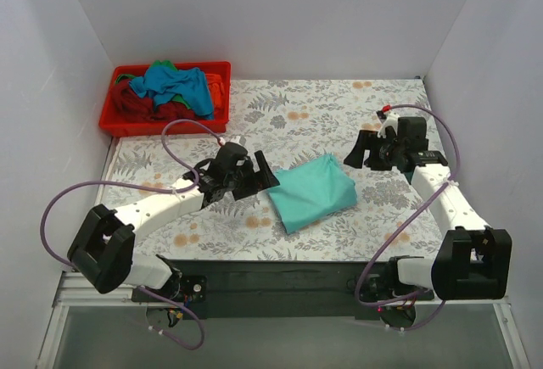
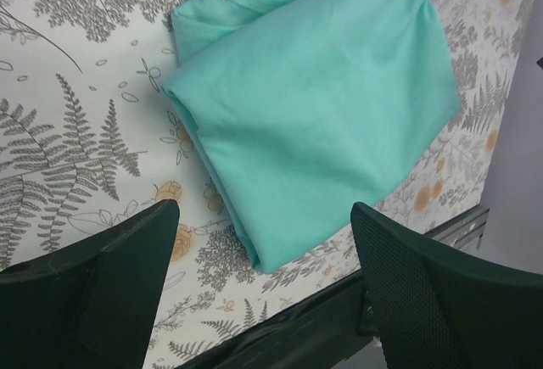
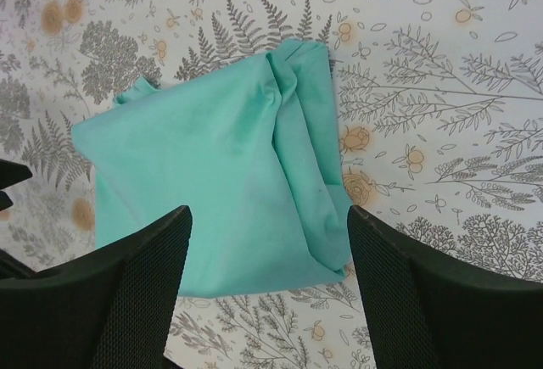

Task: Fold and stack the t-shirts
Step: Fold the tshirt

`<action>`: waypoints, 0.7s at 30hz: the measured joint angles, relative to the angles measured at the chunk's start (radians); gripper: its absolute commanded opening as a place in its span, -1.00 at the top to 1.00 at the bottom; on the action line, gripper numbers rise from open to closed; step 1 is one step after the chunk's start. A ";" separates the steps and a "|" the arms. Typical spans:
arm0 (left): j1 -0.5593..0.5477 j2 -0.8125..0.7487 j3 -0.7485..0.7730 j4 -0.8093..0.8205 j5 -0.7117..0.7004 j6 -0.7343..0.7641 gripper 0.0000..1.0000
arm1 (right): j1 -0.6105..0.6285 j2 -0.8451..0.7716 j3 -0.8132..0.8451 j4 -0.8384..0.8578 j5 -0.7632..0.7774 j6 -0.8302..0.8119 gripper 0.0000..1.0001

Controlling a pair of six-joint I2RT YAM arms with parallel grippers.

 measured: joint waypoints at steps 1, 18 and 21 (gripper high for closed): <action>-0.017 0.000 0.000 -0.005 -0.008 -0.001 -0.58 | -0.022 0.000 -0.011 -0.003 -0.027 -0.008 -0.62; -0.130 0.196 0.036 -0.060 -0.076 -0.006 0.10 | -0.077 0.132 -0.121 0.027 -0.220 -0.042 -0.81; -0.130 0.239 0.072 -0.060 -0.078 0.003 0.23 | -0.077 0.154 -0.132 0.049 -0.229 -0.046 -0.83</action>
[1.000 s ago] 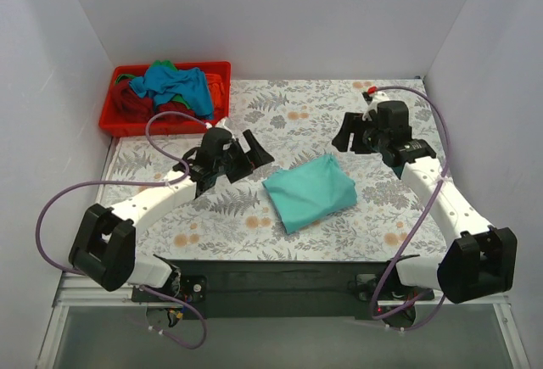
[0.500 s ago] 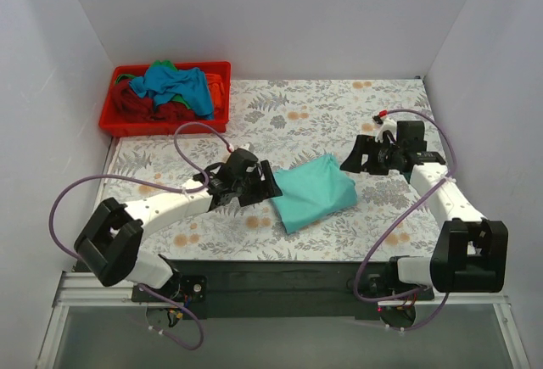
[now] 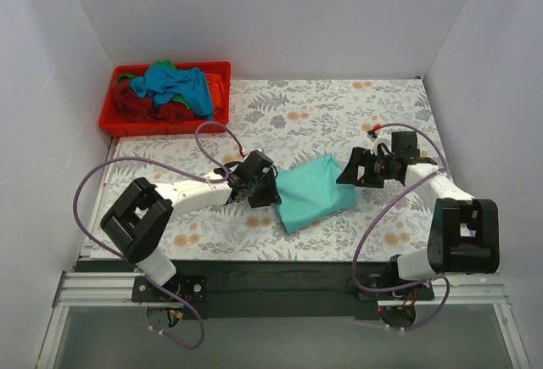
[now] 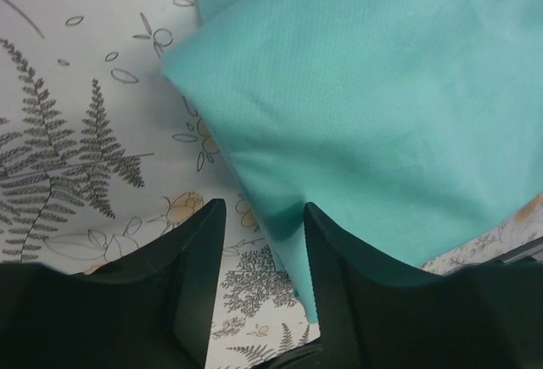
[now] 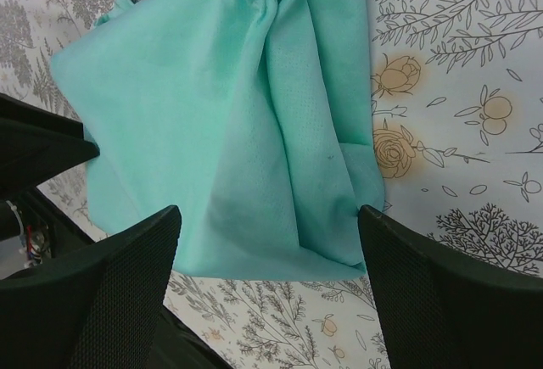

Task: Fold and stack the t-shirts
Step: Fold the tshirt, then neatly place the folded tshirt to the corner

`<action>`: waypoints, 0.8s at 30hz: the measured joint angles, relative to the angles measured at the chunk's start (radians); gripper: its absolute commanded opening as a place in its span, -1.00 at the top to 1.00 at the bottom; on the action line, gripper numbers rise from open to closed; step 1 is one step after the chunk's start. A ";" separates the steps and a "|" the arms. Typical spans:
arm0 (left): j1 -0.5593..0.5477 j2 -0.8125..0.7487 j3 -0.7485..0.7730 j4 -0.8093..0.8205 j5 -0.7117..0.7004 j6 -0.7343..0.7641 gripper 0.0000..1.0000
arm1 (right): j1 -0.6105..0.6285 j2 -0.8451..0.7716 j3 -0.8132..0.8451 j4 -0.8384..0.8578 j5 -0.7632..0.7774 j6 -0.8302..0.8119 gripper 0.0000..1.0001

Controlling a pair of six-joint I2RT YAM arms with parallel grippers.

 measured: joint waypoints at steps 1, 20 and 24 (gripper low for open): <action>0.000 0.016 0.014 0.001 -0.001 0.002 0.30 | 0.000 0.005 -0.003 0.004 -0.002 -0.003 -0.87; 0.000 0.205 0.174 -0.025 -0.017 0.082 0.85 | 0.000 0.118 -0.061 0.124 -0.030 -0.005 -0.76; 0.000 0.212 0.185 -0.032 -0.019 0.093 0.85 | -0.005 0.157 -0.062 0.187 -0.085 0.011 -0.65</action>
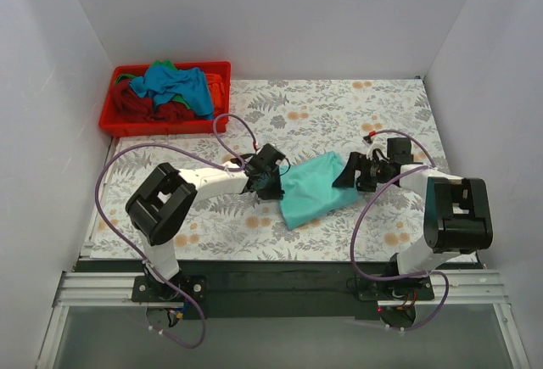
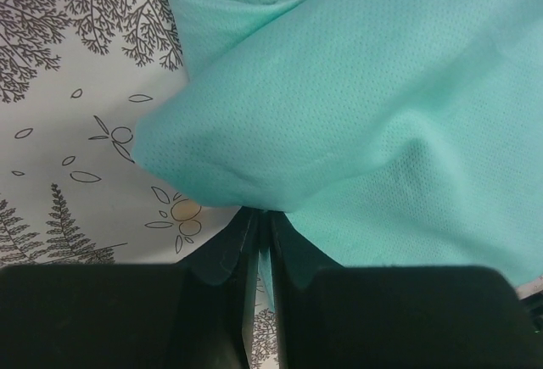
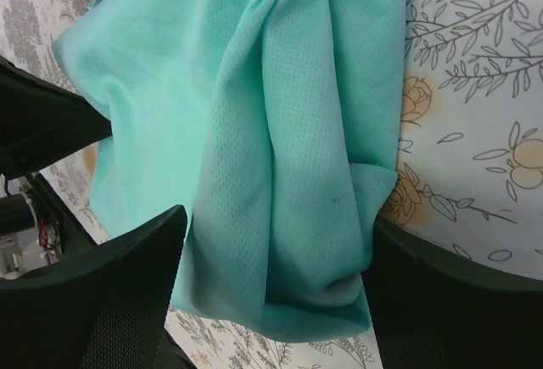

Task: Fold and stack the t-shirts
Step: Neatly place the folded tshirt to the corner

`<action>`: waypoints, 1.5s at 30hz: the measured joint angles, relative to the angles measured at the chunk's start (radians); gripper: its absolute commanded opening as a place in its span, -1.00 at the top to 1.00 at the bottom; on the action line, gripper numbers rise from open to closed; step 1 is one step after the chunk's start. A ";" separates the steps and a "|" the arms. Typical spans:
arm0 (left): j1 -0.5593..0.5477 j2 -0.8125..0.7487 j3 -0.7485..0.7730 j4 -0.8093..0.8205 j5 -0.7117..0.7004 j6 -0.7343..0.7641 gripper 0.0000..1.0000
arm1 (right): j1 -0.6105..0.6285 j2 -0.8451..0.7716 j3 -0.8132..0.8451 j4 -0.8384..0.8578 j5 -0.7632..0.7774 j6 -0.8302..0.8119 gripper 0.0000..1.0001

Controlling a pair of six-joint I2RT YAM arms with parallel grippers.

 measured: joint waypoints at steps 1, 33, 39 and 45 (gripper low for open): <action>0.000 0.001 0.002 -0.001 0.000 0.002 0.85 | -0.001 0.006 -0.003 0.016 -0.011 0.002 -0.61; 0.189 -0.508 -0.086 -0.013 0.034 0.052 -0.79 | 0.022 0.089 0.301 -0.172 0.282 0.022 0.97; 0.205 -0.620 -0.137 -0.075 0.032 0.055 -0.82 | 0.007 0.237 0.552 -0.229 0.408 0.018 0.97; 0.213 -0.685 -0.140 -0.134 0.009 0.070 -0.84 | -0.006 0.458 0.842 -0.307 0.547 -0.027 0.97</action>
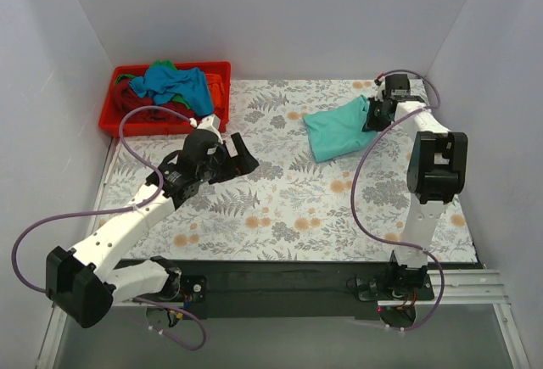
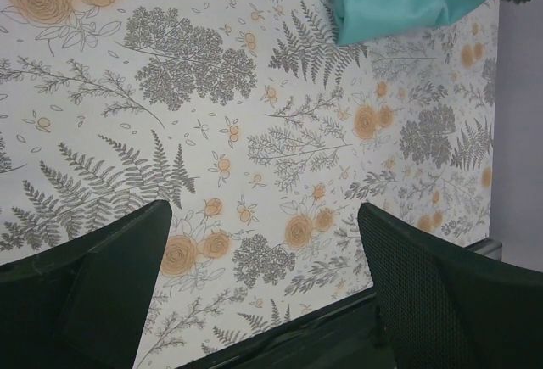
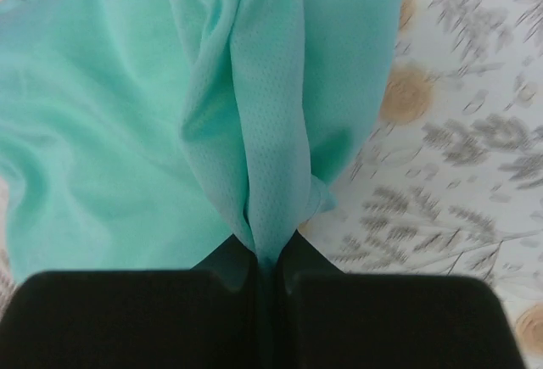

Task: Fold and stack the t-shirts
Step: Neatly place the folded tshirt to the corner

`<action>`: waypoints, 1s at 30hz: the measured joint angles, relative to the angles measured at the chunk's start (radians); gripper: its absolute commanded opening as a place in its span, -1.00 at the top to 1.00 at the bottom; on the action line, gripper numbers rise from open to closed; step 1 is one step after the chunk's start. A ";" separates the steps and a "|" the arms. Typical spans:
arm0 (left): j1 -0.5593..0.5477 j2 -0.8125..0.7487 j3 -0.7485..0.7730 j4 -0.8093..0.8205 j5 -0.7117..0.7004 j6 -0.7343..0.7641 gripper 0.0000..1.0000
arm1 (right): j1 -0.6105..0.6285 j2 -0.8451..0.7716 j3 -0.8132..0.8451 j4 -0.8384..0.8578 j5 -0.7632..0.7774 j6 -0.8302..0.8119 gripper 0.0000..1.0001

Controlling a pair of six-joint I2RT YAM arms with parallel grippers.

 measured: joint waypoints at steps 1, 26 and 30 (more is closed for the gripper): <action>0.002 -0.007 0.000 -0.010 -0.005 0.003 -0.84 | -0.004 0.033 0.045 -0.023 0.021 -0.006 0.97; 0.018 -0.049 -0.003 -0.101 -0.032 0.021 -0.86 | -0.138 0.450 0.668 -0.172 0.443 -0.202 0.97; 0.018 -0.036 -0.010 -0.096 -0.026 0.017 -0.86 | -0.182 0.454 0.671 -0.172 0.444 -0.200 0.97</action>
